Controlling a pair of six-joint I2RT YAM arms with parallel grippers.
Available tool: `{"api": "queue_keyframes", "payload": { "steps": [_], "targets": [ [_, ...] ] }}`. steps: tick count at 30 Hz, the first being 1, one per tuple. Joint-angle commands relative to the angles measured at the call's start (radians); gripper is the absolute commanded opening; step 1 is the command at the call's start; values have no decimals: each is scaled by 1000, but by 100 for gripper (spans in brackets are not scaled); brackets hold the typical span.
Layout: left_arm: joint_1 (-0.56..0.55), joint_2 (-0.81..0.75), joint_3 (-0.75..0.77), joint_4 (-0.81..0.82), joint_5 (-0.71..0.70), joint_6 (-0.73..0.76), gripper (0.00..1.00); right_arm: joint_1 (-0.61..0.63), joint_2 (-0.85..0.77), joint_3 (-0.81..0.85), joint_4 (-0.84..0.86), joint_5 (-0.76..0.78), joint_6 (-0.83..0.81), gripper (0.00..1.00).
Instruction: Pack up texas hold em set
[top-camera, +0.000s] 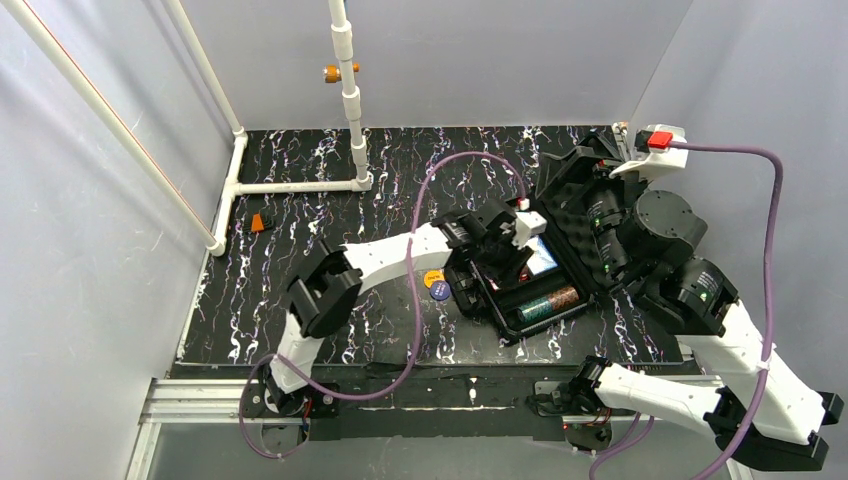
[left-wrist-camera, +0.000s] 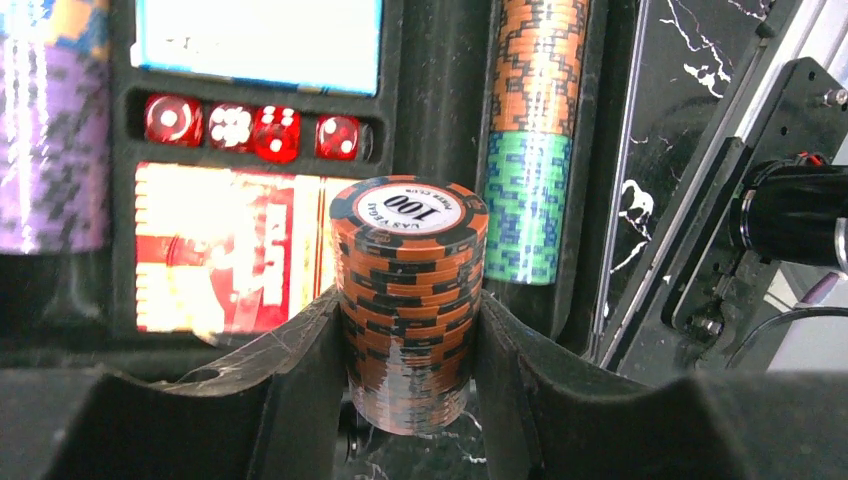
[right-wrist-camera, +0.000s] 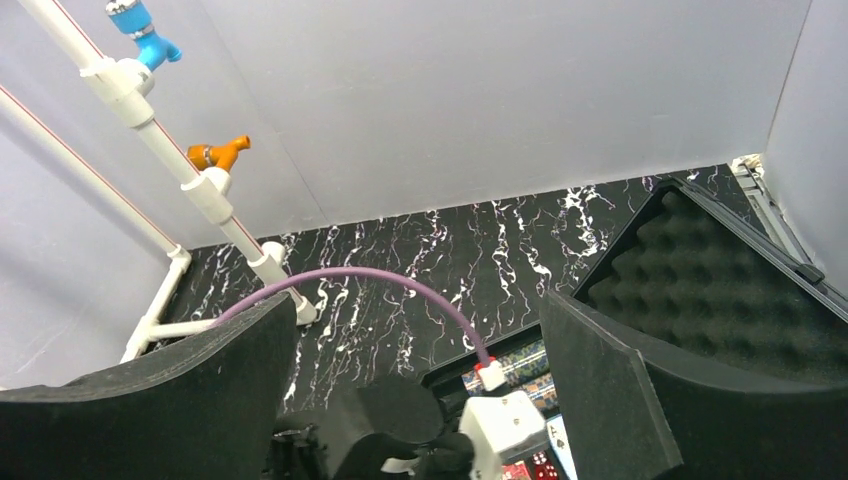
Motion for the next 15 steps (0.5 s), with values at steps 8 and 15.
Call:
{"api": "queue_keyframes", "payload": {
  "steps": [8,15],
  "targets": [
    [-43,219,359,-105,71,94,0,-2,-35,24,17,-16,-13,98],
    [-60,309,459,-109,99,117,0,-2,-36,14,-1,-37,10,99]
  ]
}}
